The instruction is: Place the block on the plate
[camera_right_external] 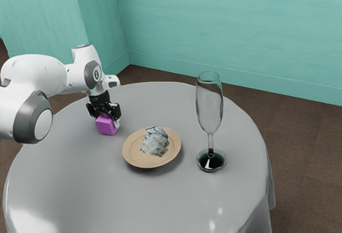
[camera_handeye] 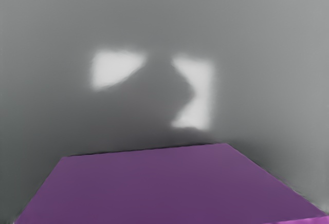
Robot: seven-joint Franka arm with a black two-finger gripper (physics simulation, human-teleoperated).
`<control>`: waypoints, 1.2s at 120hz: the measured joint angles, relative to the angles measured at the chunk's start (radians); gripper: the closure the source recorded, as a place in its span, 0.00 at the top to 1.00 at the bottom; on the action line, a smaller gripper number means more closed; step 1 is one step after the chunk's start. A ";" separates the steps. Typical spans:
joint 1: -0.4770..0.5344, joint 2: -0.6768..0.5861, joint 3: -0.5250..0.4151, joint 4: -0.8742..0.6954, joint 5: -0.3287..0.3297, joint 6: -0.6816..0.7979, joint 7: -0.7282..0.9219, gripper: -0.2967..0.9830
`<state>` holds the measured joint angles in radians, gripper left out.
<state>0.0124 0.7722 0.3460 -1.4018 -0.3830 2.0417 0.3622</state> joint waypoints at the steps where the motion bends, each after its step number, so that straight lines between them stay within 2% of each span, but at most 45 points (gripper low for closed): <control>1: 0.000 -0.001 0.000 0.000 0.000 -0.001 0.000 0.60; 33: -0.022 -0.059 0.000 -0.014 0.010 -0.026 -0.004 0.59; 53: -0.067 -0.150 -0.029 -0.026 0.074 -0.076 -0.024 0.58; 84: -0.131 -0.289 -0.092 -0.139 0.097 -0.121 -0.046 0.55; 110: -0.165 -0.307 -0.158 -0.210 0.096 -0.126 -0.057 0.53; 144: -0.205 -0.289 -0.197 -0.256 0.087 -0.104 -0.068 0.52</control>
<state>-0.1928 0.4830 0.1486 -1.6580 -0.2965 1.9380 0.2943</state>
